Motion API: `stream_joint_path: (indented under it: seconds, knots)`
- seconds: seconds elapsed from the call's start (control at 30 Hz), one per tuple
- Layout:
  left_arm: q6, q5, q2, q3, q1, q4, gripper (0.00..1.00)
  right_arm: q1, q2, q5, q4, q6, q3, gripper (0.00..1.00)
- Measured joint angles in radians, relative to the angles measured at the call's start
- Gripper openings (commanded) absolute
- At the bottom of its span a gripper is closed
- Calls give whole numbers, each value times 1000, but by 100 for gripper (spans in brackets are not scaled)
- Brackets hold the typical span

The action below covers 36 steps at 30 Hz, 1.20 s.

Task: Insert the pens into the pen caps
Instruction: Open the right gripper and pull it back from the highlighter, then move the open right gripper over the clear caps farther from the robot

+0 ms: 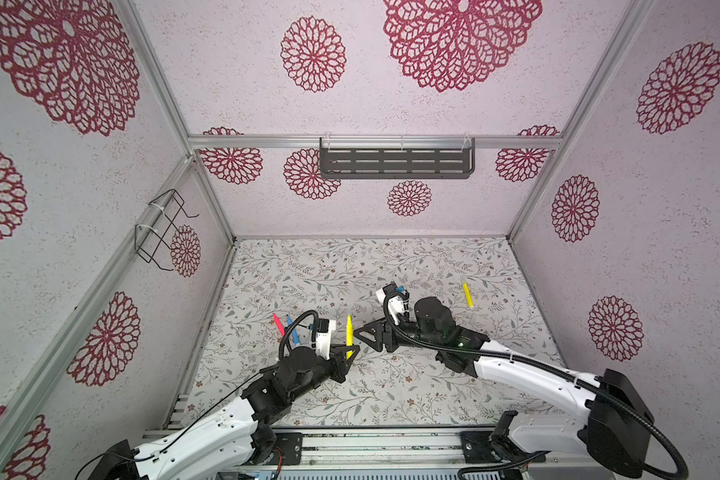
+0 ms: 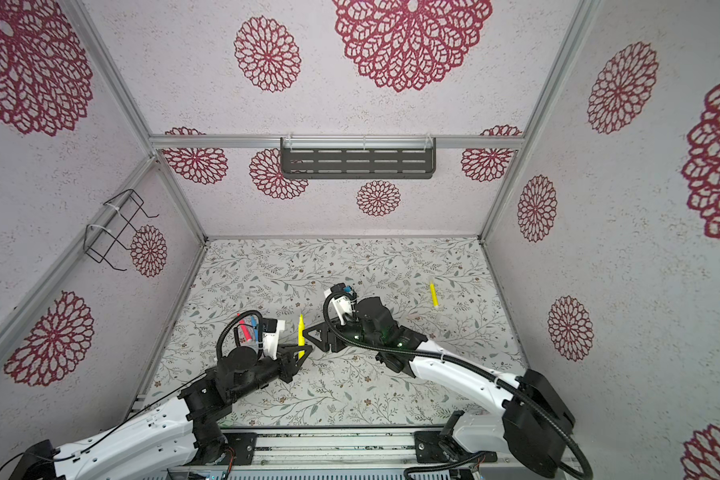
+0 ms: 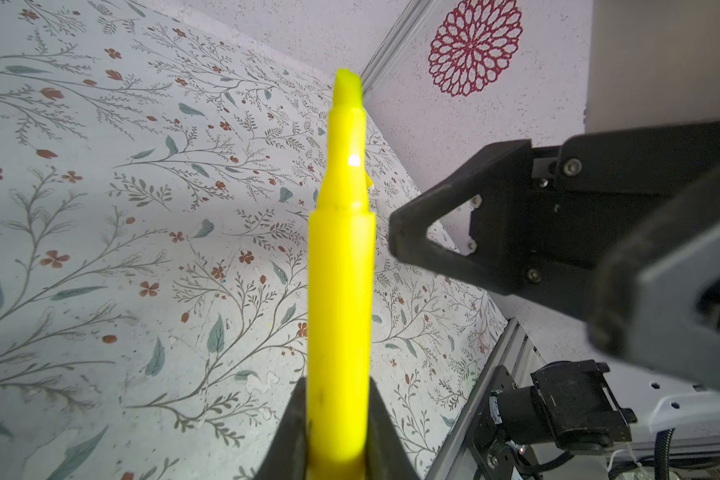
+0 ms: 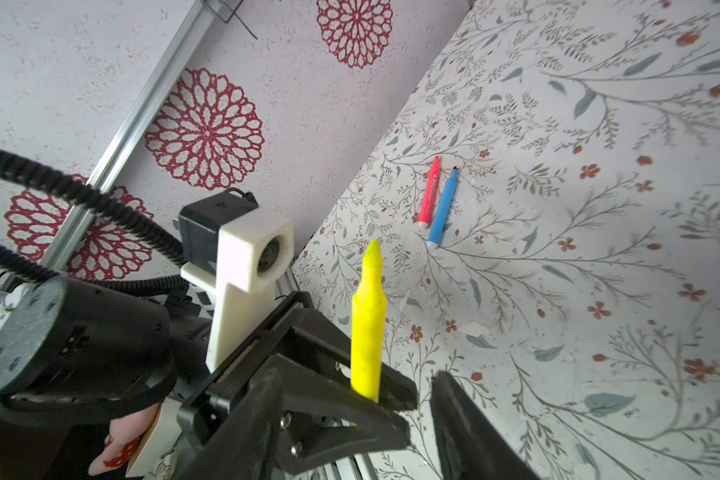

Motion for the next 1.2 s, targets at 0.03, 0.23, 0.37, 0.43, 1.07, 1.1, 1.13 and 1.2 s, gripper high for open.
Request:
stream_joint_path:
  seconds: [0.03,0.23,0.37,0.43,1.07,1.1,1.13,1.2]
  knots:
    - [0,0,-5,-1,0,-4,0,-9,-20,19,-25,-6,0,60]
    - [0,0,-11,-13,0,-13,0,-134,-156,132,-172,-12,-71,57]
    - [0,1,3,-15,0,-10,0,-278,-196,229,-319,23,-95,56]
    - [0,3,16,-16,0,-9,0,-348,-195,271,-389,47,-100,56]
    - [-3,3,45,-16,0,-9,0,-490,180,404,-583,30,101,47]
    - [-4,3,43,-16,0,-11,0,-493,203,407,-583,24,117,47]
    - [-5,2,40,-16,0,-14,0,-497,230,407,-585,16,136,47]
    - [-5,2,32,-17,0,-19,0,-502,280,405,-590,3,168,47]
